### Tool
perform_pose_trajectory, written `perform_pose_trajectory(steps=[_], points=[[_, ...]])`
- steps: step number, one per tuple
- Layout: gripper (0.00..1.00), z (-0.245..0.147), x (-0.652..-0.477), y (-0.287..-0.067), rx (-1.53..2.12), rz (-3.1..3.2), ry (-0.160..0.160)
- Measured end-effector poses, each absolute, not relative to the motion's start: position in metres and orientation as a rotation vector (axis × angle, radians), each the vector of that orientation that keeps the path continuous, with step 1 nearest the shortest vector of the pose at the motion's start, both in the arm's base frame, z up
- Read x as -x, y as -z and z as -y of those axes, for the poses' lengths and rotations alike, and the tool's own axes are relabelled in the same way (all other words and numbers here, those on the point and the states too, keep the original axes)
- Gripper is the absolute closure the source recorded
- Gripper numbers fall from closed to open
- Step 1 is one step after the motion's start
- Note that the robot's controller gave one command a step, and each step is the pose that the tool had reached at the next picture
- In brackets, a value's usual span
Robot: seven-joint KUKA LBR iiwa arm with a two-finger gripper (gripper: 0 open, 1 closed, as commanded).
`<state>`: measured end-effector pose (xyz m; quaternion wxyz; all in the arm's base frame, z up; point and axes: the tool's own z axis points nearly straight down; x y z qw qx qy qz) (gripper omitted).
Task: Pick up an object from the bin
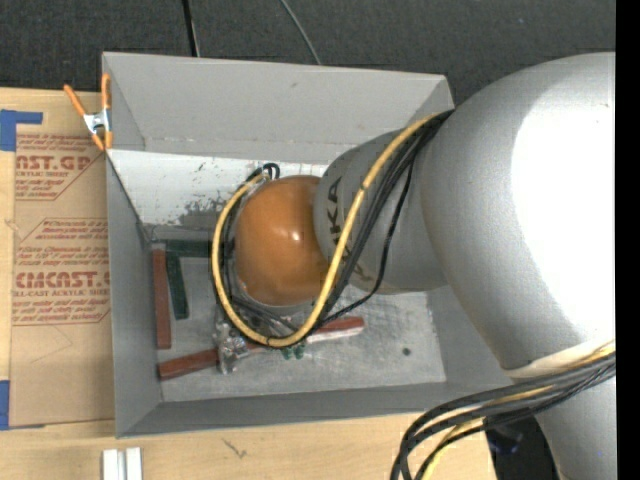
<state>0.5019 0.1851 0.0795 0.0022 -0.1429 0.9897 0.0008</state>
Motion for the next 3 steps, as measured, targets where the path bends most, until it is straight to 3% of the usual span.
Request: perform_pose_trajectory(steps=[3], points=[[1.00, -0.185, -0.500, -0.112, 0.459, -3.110, 0.000]])
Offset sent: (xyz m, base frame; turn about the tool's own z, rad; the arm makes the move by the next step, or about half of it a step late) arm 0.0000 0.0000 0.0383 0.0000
